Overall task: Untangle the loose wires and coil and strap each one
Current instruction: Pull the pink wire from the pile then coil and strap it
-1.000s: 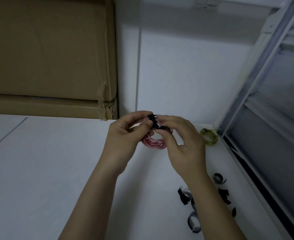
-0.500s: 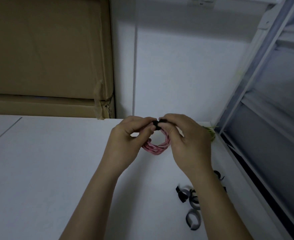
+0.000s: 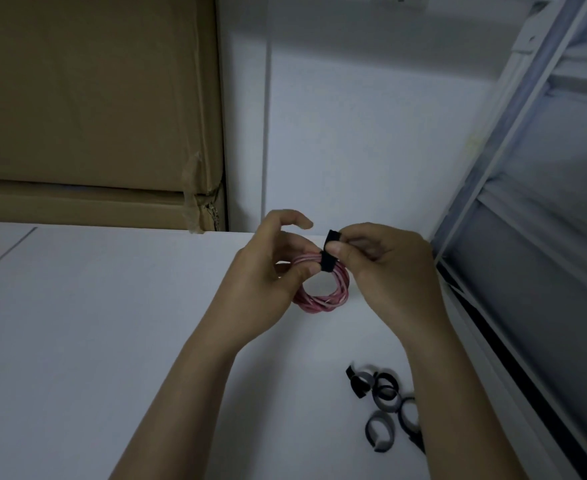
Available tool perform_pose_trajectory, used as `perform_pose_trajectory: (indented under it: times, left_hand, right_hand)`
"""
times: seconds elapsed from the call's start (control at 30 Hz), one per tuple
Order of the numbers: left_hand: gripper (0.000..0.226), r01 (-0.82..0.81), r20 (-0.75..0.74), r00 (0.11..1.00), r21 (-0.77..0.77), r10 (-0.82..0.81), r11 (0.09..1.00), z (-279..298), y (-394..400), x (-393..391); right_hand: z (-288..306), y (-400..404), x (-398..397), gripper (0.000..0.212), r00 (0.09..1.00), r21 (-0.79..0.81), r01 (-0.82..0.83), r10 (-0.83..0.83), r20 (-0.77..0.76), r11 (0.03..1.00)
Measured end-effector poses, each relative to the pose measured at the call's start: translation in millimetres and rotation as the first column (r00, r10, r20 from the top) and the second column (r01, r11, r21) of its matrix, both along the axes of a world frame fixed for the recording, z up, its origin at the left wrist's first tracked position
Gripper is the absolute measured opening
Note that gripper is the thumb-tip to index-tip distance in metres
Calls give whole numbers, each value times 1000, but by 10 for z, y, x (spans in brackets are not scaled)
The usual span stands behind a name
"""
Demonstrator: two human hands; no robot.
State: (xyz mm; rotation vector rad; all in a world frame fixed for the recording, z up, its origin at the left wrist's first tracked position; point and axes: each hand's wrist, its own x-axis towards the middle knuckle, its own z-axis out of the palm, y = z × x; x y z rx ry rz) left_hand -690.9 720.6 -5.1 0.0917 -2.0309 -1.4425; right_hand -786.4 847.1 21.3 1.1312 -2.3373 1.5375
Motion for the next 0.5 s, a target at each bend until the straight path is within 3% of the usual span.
perform_pose_trajectory:
  times: [0.2,0.4,0.5]
  left_hand:
    - [32,-16,-108,994,-90,6,996,25,26,15]
    - [38,-113,-109,989,-149,97,982,-3,61,-18]
    - [30,-195,-135,976,-216,169,957,3,40,-19]
  right_hand:
    - [67,73,-25,8,987,-76,18,-5,160,997]
    - [90,86,41,16,994,45,-102,103,-22,994]
    - [74,79,39,22,983,118,-180,181,2,977]
